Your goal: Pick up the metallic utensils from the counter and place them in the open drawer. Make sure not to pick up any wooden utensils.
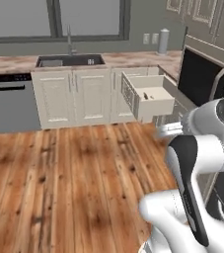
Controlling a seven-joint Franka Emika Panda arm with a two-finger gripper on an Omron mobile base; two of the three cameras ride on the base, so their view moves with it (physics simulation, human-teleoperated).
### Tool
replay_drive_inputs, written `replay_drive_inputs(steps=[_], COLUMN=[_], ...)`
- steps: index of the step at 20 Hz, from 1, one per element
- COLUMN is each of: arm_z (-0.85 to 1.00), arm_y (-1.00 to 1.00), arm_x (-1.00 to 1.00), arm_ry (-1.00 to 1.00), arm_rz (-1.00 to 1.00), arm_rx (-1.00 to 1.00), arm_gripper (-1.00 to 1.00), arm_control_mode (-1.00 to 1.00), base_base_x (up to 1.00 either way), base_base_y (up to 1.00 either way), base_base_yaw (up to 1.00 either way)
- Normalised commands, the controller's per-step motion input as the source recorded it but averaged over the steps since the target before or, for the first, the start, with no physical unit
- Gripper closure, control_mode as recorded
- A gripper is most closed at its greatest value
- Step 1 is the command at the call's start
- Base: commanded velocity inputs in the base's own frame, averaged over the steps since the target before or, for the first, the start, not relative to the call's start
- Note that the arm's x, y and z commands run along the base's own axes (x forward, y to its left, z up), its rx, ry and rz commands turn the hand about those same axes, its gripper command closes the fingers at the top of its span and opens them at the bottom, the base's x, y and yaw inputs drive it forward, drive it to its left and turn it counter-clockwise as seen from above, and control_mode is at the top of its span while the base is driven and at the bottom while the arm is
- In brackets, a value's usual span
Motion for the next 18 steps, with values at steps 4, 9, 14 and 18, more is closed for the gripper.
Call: replay_drive_inputs(steps=[4,9,14,18], arm_z=[0.0,0.0,0.0,0.0], arm_y=[0.0,0.0,0.0,0.0], arm_x=[0.0,0.0,0.0,0.0], arm_ry=[0.0,0.0,0.0,0.0], arm_rz=[0.0,0.0,0.0,0.0], arm_rx=[0.0,0.0,0.0,0.0], arm_gripper=[-1.0,-1.0,-1.0,-1.0], arm_control_mode=[1.0,1.0,1.0,1.0], base_base_x=[-1.0,-1.0,-1.0,-1.0], base_base_y=[0.97,0.9,0.78,0.6], base_base_yaw=[0.33,0.28,0.23,0.13])
